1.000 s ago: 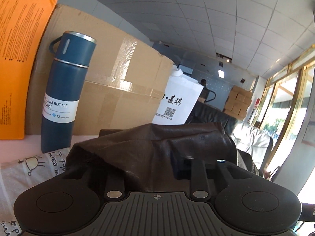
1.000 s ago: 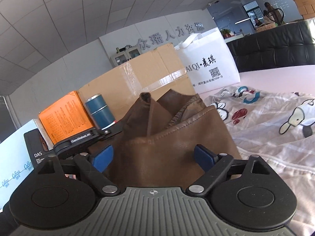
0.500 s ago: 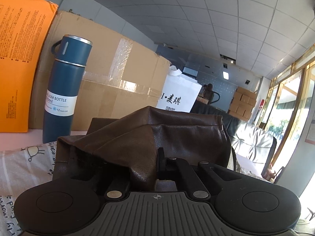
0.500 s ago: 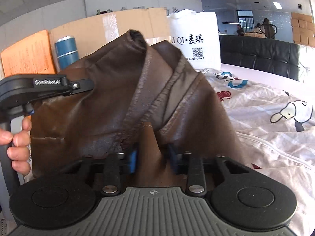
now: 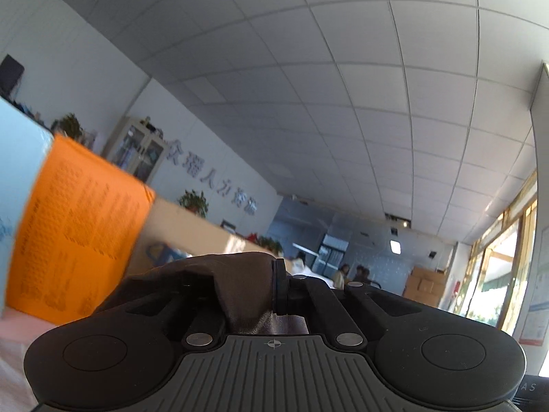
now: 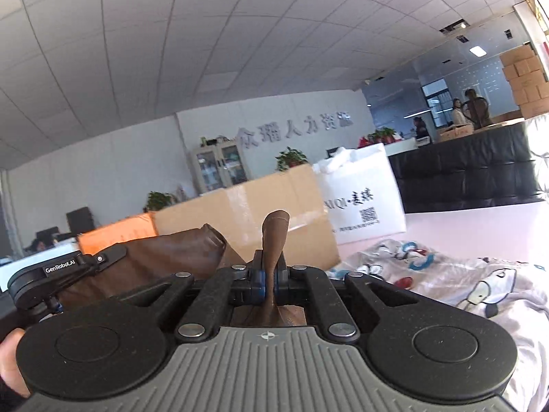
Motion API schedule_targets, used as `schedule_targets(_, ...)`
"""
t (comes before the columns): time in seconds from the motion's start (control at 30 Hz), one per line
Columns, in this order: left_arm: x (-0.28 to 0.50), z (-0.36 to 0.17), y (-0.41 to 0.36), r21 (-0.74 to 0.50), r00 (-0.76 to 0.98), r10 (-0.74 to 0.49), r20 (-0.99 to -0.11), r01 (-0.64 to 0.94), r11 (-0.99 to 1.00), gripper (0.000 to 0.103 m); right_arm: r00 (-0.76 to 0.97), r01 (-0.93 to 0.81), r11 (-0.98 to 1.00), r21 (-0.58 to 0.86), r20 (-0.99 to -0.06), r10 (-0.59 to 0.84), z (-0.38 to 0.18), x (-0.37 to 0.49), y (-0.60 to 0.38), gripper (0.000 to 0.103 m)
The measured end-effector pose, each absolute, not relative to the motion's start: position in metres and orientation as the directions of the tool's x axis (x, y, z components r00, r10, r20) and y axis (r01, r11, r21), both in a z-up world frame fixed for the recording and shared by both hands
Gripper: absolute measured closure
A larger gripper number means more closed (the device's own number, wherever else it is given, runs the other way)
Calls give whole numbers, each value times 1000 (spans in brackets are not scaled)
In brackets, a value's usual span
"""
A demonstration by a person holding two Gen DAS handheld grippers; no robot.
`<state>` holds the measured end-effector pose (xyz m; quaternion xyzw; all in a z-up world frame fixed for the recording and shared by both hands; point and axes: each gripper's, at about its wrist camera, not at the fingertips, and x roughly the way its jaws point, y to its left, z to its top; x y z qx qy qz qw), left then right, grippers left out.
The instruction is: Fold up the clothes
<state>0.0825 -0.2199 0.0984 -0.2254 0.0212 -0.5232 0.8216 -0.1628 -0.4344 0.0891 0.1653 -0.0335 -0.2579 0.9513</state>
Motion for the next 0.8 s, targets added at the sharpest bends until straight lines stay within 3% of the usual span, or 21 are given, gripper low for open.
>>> schedule_targets(0.27, 88, 127, -74, -322, 583, -741, 333, 809, 492, 103, 974, 202, 879, 431, 9, -228, 115, -99, -392, 99)
schedule_targets(0.43, 70, 102, 15, -232, 580, -764, 283, 814, 532, 103, 991, 122, 797, 591, -111, -70, 91, -43, -393, 99)
schedule_targets(0.57, 35, 60, 63, -217, 538, -836, 108, 833, 509, 103, 972, 158, 747, 646, -234, -4, 56, -18, -397, 99)
schedule_targets(0.73, -16, 24, 84, -194, 477, -870, -127, 848, 493, 103, 928, 262, 786, 561, -371, -44, 19, -6, -400, 99)
schedule_targets(0.8, -31, 17, 81, -130, 455, -861, -227, 862, 490, 102, 915, 276, 803, 528, -401, -50, 13, 1, -402, 99)
